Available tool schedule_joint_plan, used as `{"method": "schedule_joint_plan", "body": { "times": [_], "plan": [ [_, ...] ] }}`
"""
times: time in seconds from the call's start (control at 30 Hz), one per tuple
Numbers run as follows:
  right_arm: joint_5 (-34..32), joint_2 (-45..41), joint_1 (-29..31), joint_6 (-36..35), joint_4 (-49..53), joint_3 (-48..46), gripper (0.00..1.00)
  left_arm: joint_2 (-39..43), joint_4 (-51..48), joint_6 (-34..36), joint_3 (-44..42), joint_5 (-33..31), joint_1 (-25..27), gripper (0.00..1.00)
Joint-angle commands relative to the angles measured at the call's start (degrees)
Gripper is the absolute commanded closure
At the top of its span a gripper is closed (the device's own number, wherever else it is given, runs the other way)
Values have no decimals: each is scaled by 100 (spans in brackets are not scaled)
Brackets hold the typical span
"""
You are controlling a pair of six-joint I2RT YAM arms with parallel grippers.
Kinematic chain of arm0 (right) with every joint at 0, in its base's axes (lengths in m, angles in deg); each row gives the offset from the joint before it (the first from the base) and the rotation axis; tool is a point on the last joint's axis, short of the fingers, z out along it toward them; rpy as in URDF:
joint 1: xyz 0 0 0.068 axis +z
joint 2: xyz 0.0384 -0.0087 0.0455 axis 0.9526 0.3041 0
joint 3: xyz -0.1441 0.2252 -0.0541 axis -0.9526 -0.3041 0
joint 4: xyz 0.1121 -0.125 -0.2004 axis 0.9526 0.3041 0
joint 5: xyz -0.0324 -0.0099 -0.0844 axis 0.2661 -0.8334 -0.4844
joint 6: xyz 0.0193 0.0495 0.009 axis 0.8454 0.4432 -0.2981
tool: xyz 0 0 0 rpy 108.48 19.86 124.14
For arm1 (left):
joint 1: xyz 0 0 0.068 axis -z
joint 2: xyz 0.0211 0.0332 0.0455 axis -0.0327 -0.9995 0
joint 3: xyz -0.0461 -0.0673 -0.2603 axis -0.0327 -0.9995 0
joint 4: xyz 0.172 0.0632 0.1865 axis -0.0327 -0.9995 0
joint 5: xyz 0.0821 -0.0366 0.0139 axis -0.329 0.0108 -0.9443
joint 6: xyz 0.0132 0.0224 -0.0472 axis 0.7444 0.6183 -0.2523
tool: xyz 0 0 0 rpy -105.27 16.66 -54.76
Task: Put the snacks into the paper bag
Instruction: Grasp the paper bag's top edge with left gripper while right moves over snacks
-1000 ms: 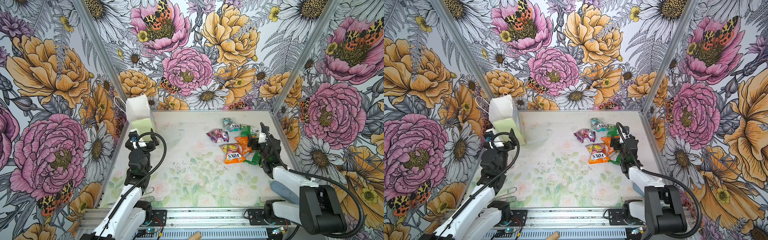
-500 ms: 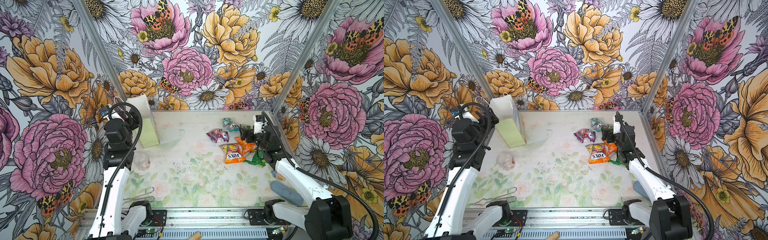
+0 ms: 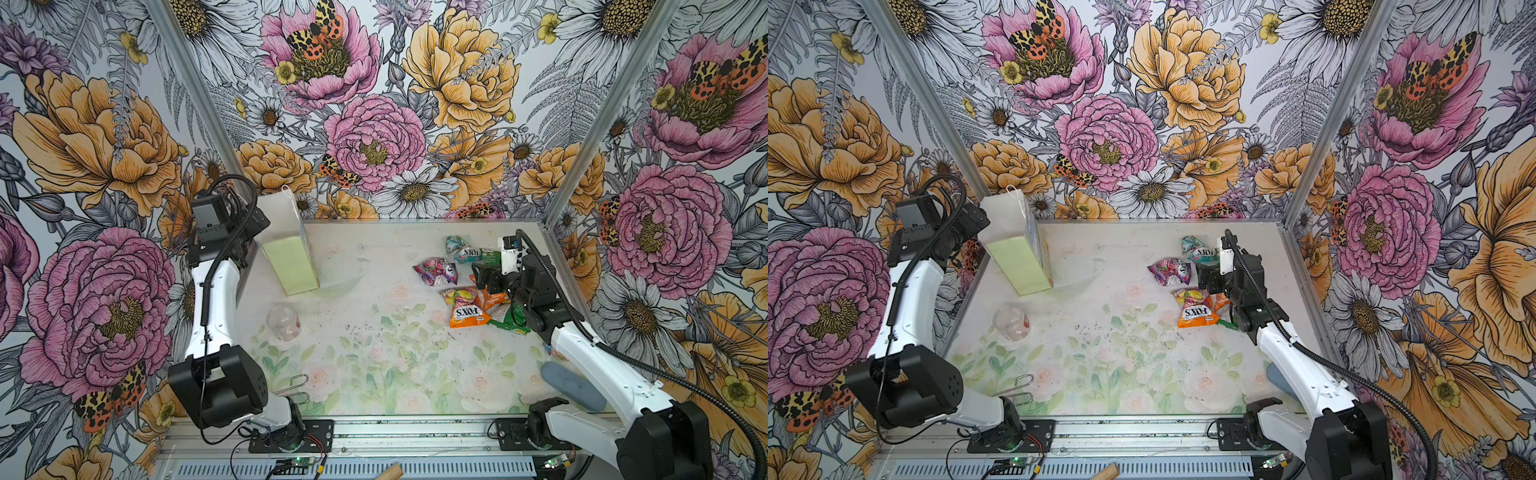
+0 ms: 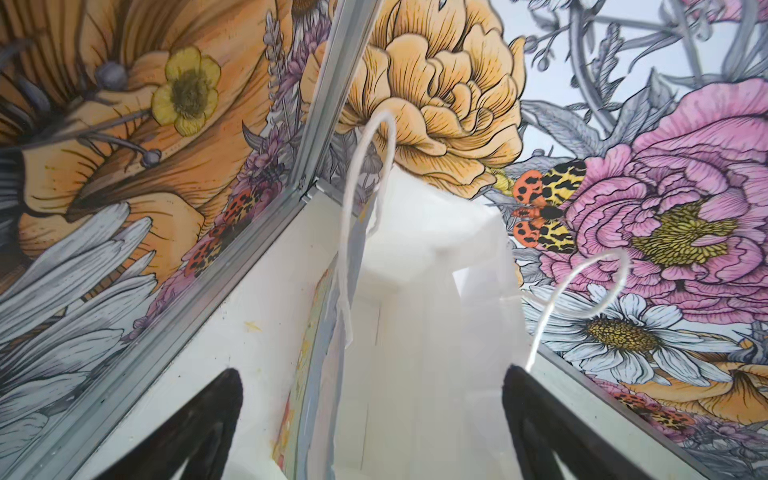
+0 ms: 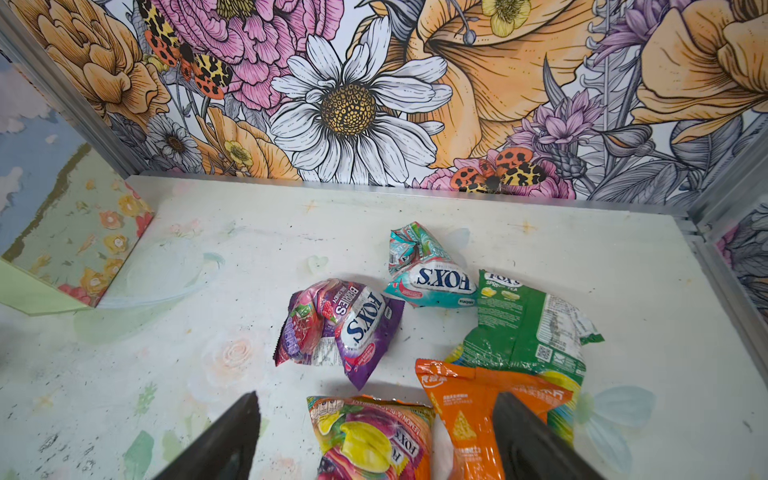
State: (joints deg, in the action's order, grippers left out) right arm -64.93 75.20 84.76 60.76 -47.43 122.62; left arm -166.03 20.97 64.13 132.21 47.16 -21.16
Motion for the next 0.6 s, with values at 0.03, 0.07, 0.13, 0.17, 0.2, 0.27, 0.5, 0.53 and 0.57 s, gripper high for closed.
{"method": "schedule_joint_plan", "body": {
  "times": [0.03,0.07,0.13,0.17,0.2,0.27,0.5,0.53,0.57],
  "plan": [
    [-114,-166,60,-71,175,171,10,-270,-220,94,304,567,-137,1],
    [-117,-182,56,-66,173,165,10,-355,-220,120,345,641,-161,1],
    [-128,-203,67,-58,175,156,10,-544,-270,172,465,763,-185,1],
    [-130,-207,70,-69,171,153,10,-623,-297,210,516,818,-189,1],
    [-140,-216,71,-63,171,152,10,-686,-317,227,563,859,-189,1],
    [-137,-211,71,-37,173,148,11,-817,-342,230,630,901,-204,1],
    [-109,-272,109,8,201,150,11,-1068,-457,232,813,1022,-202,10],
    [-109,-286,116,17,215,157,11,-1073,-458,232,818,1018,-193,11],
    [-108,-290,121,17,214,161,11,-1073,-458,240,817,1020,-189,14]
  ]
}}
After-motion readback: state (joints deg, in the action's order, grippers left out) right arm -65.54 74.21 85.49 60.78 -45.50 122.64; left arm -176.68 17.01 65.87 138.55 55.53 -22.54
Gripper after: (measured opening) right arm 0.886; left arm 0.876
